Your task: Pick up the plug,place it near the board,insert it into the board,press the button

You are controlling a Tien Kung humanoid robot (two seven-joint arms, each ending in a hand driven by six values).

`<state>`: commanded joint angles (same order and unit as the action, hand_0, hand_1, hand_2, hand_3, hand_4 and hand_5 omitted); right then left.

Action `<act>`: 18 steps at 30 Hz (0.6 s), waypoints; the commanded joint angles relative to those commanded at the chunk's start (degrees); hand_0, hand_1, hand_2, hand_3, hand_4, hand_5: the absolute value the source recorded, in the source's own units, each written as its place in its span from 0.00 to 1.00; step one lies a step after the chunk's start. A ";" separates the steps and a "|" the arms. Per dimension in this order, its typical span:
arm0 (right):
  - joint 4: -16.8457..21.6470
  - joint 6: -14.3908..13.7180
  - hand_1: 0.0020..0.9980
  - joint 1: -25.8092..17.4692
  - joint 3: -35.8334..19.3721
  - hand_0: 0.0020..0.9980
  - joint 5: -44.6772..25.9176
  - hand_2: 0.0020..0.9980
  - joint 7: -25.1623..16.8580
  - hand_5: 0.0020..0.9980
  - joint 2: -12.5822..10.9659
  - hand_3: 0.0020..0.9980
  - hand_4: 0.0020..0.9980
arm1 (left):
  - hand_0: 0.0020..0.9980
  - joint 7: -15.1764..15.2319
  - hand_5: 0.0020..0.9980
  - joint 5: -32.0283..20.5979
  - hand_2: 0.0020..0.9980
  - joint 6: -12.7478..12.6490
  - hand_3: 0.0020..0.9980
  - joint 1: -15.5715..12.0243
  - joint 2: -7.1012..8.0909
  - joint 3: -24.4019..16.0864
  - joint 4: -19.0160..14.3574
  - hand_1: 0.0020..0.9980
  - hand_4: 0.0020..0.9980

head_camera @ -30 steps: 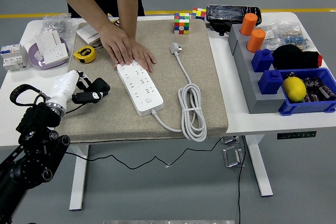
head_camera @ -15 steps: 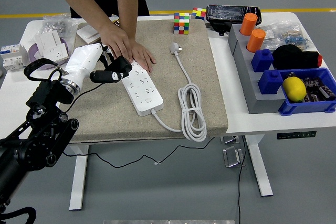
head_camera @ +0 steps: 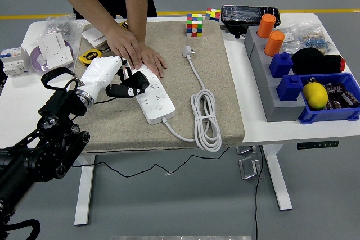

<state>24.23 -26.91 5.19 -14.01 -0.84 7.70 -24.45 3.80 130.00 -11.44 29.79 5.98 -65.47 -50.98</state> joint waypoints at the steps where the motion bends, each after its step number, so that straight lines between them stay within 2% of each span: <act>1: 0.01 -0.01 0.84 0.03 -0.05 0.85 0.02 0.82 -0.01 1.00 0.00 0.85 1.00 | 0.61 0.04 0.23 0.00 0.33 -0.04 0.35 -0.04 0.01 -0.05 0.35 0.48 0.49; 18: 0.08 -0.06 0.84 0.21 -0.16 0.85 0.07 0.82 0.00 1.00 -0.12 0.85 1.00 | 0.61 0.51 0.23 0.00 0.34 -1.07 0.35 0.32 -0.81 -0.25 3.47 0.49 0.50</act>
<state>24.31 -26.97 5.40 -14.17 -0.78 7.70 -24.57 4.32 130.00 -12.52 30.11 5.17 -65.72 -47.52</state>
